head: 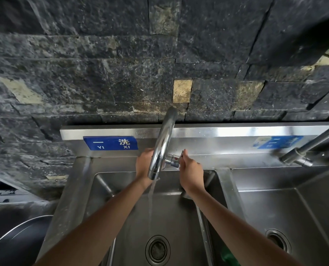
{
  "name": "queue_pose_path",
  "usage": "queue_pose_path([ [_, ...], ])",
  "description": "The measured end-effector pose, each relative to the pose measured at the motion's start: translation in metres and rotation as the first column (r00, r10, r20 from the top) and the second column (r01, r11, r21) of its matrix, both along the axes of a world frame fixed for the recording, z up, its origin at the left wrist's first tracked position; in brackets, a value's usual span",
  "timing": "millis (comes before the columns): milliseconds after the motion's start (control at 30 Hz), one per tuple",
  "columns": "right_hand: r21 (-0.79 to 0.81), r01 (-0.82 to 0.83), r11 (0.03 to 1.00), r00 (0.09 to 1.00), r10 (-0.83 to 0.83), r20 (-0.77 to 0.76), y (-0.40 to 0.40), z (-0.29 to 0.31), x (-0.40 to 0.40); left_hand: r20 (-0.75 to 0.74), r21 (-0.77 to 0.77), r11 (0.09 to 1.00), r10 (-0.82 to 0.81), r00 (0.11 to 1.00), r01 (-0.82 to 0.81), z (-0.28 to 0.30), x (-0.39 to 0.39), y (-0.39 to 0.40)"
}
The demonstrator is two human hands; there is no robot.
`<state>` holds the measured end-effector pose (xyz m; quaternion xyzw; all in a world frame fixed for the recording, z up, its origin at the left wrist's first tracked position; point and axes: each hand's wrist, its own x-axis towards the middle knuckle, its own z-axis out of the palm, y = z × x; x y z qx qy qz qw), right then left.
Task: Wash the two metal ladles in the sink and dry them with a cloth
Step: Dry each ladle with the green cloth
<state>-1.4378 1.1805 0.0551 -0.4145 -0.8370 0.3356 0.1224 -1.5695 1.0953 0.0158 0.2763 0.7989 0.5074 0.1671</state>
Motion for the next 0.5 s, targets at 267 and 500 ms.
queue_pose_path([
  [267, -0.03, -0.089, 0.996, 0.996, 0.089, 0.008, 0.001, 0.006, 0.006, 0.071, -0.102, 0.991, -0.079, 0.994, 0.086, 0.023, 0.004, -0.009],
  [500, -0.056, -0.171, 0.984, 0.978, 0.176, 0.111, 0.011, 0.021, 0.03, 0.114, -0.122, 0.991, -0.036, 0.993, 0.05, 0.018, 0.036, -0.032],
])
